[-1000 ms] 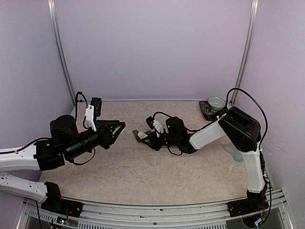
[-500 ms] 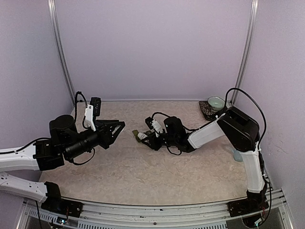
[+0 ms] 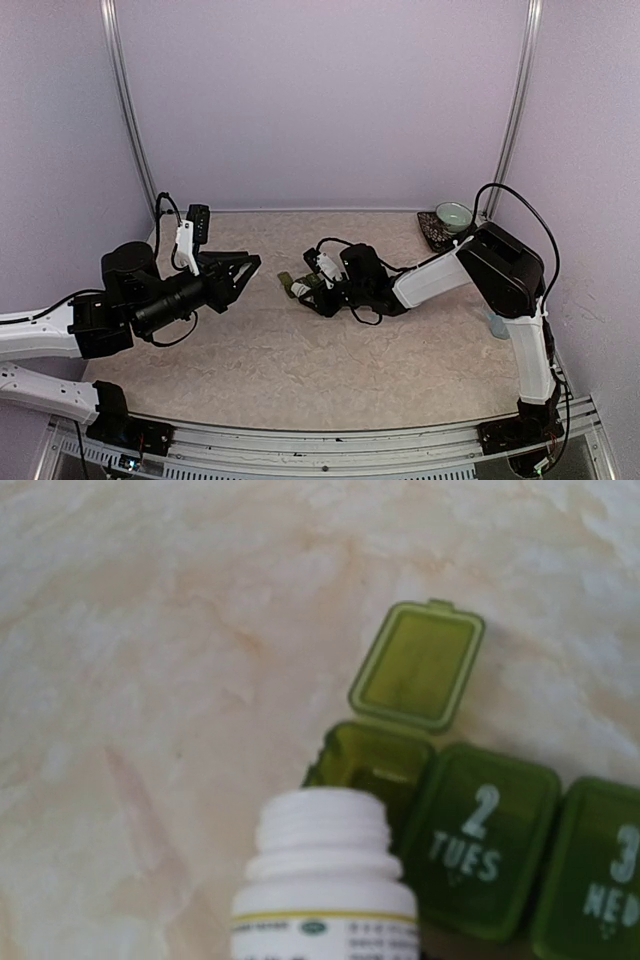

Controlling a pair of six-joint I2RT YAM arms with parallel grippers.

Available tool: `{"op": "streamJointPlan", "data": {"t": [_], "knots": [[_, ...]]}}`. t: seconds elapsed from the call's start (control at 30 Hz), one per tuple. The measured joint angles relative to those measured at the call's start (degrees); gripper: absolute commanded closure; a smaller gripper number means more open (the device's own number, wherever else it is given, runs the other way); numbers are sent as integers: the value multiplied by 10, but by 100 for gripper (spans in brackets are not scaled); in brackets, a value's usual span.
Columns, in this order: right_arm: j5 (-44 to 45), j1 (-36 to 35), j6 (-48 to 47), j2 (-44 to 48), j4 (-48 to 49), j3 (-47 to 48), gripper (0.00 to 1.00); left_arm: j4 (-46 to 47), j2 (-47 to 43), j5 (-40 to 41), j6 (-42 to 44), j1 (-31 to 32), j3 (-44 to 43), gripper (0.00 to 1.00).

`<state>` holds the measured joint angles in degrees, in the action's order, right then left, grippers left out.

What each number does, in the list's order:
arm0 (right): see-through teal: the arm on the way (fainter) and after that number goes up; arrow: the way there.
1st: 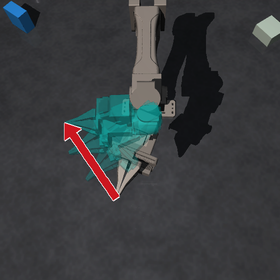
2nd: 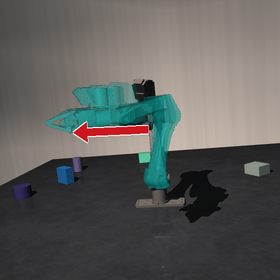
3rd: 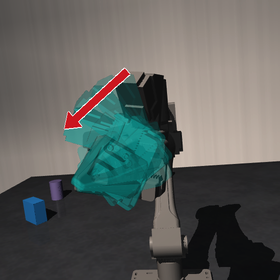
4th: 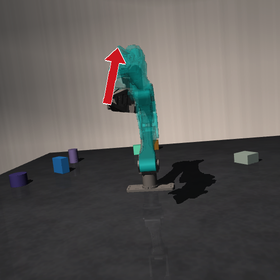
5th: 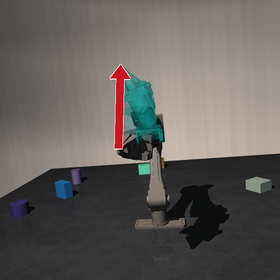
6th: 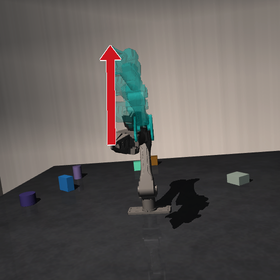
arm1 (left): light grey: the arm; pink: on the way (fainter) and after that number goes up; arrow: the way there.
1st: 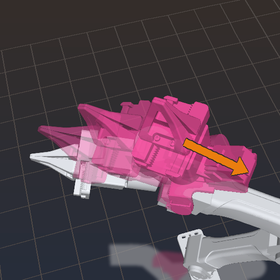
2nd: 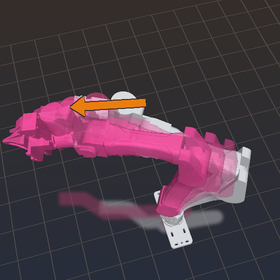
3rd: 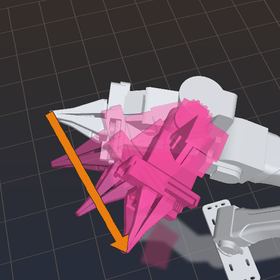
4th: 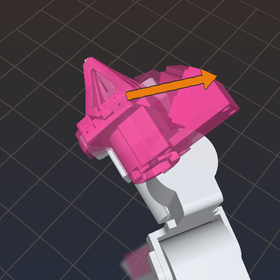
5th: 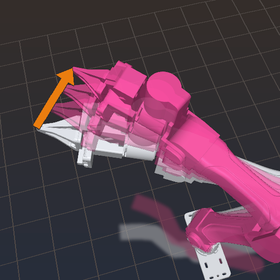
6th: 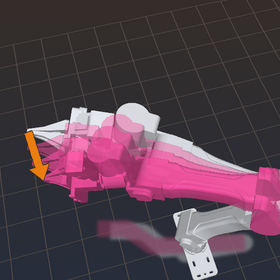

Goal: Sort the pills into containers
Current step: Pour the pill into the compartment of the pill container.

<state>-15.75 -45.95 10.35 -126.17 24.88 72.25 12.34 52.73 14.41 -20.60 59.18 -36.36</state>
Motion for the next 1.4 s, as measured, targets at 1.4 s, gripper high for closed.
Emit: {"op": "streamJointPlan", "data": {"t": [1.4], "knots": [[16, 0, -20, 12, -136, 67, 100, 0, -5, 0, 0, 0, 3, 82]]}}
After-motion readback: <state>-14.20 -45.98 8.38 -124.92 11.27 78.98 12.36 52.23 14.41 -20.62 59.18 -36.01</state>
